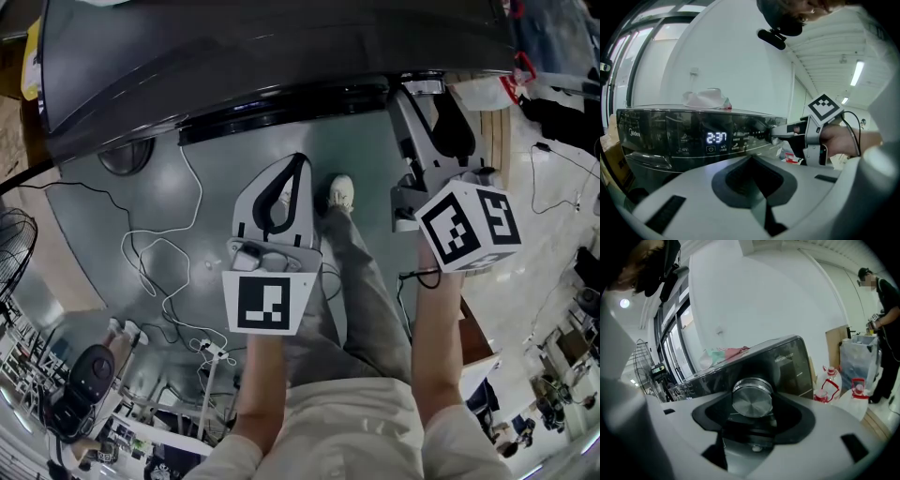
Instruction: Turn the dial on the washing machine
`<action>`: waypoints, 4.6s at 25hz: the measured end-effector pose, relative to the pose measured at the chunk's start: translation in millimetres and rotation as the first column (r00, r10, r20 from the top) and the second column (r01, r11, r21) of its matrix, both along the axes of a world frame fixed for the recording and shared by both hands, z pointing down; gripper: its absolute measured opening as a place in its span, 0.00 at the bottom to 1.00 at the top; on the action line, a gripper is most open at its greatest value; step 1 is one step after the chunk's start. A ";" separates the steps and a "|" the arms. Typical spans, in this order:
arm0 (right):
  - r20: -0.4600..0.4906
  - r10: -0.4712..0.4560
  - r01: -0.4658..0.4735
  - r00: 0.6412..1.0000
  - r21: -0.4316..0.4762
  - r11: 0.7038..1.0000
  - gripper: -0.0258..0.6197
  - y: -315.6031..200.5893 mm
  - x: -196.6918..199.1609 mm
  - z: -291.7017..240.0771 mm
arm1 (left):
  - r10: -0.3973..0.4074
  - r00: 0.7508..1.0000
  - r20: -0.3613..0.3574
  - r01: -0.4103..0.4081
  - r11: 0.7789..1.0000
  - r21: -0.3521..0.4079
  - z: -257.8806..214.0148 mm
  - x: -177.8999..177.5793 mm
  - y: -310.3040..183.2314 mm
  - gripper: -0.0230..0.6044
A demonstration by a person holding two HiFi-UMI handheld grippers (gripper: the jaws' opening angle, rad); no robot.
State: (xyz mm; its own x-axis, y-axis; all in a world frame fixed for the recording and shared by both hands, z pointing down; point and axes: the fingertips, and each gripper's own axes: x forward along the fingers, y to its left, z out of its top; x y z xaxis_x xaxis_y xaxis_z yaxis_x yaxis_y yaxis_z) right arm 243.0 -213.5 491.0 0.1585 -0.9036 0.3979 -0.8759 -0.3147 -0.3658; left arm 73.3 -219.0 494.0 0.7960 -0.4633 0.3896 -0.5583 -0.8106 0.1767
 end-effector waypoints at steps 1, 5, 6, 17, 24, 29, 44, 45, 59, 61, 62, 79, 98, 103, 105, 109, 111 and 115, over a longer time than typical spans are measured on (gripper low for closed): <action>0.012 0.004 -0.004 1.000 0.001 1.000 0.47 0.3 0.2 0.8 | 0.001 1.000 0.001 -0.001 1.000 -0.001 0.8 -0.1 0.1 0.06; 0.066 0.023 -0.023 0.998 0.001 1.000 0.47 -0.3 -0.5 3.6 | -0.004 1.000 0.000 0.004 1.000 -0.004 3.8 -1.6 -1.1 0.06; 0.078 0.026 -0.026 0.997 0.004 1.000 0.47 -1.0 -1.0 4.2 | -0.005 1.000 -0.001 0.005 1.000 -0.005 4.2 -2.4 -1.9 0.06; 0.200 0.028 -0.039 0.979 0.049 0.998 0.47 -3.0 -2.2 4.8 | -0.008 1.000 -0.003 0.008 1.000 0.000 3.4 -4.2 -3.9 0.06; 0.289 0.003 -0.029 0.957 0.088 0.996 0.47 -7.5 -5.0 5.4 | -0.012 1.000 -0.003 0.012 1.000 -0.004 5.4 -4.5 -5.0 0.06; 0.353 0.011 -0.050 0.935 0.102 0.994 0.47 -6.5 -3.4 5.9 | -0.008 1.000 0.001 0.008 1.000 -0.002 5.8 -3.0 -4.7 0.06; 0.528 0.021 -0.113 0.849 0.143 0.983 0.47 -7.1 -4.3 10.4 | -0.012 1.000 0.004 0.012 1.000 -0.012 10.6 -3.1 -7.0 0.06; 0.528 0.023 -0.115 0.849 0.141 0.983 0.47 -7.0 -4.2 10.7 | -0.013 1.000 0.003 0.013 1.000 -0.013 10.9 -3.0 -7.1 0.06; 0.521 0.036 -0.129 0.853 0.143 0.981 0.48 -6.6 -2.4 11.6 | -0.007 1.000 0.007 0.007 1.000 -0.011 12.3 -2.2 -6.9 0.06; 0.508 0.039 -0.129 0.861 0.143 0.981 0.48 -6.6 -1.2 10.5 | -0.007 1.000 0.004 0.007 1.000 -0.010 12.4 -2.2 -6.3 0.06; 0.498 0.040 -0.126 0.866 0.141 0.982 0.48 -6.3 -0.8 10.2 | -0.008 1.000 0.003 0.008 1.000 -0.009 12.5 -2.0 -5.6 0.06; 0.144 -0.069 0.071 0.987 -0.008 0.997 0.34 27.2 -28.1 -7.2 | -0.015 1.000 0.010 0.015 1.000 0.023 -14.9 -12.1 -11.3 0.06; -0.302 -0.406 0.408 0.863 -0.057 0.911 0.05 30.0 -93.7 -35.4 | -0.015 1.000 0.007 0.014 0.998 0.059 -36.1 -22.7 -8.9 0.06; -0.300 -0.409 0.411 0.861 -0.060 0.910 0.05 30.1 -96.9 -35.5 | -0.017 1.000 0.010 0.017 0.998 0.057 -34.9 -23.2 -8.1 0.06; -0.305 -0.409 0.412 0.860 -0.057 0.909 0.05 29.5 -96.7 -36.2 | -0.017 1.000 0.013 0.016 0.998 0.059 -34.6 -22.7 -7.7 0.06; -0.313 -0.409 0.413 0.857 -0.055 0.909 0.05 28.3 -97.0 -38.6 | -0.014 1.000 0.013 0.014 0.998 0.063 -36.5 -19.3 -8.3 0.06; -0.315 -0.408 0.412 0.857 -0.055 0.909 0.05 28.0 -97.1 -39.2 | -0.013 1.000 0.015 0.012 0.998 0.063 -36.7 -17.6 -7.9 0.06; -0.318 -0.405 0.410 0.857 -0.055 0.910 0.05 27.8 -96.9 -39.8 | -0.012 1.000 0.010 0.011 0.998 0.068 -38.2 -13.8 -6.8 0.06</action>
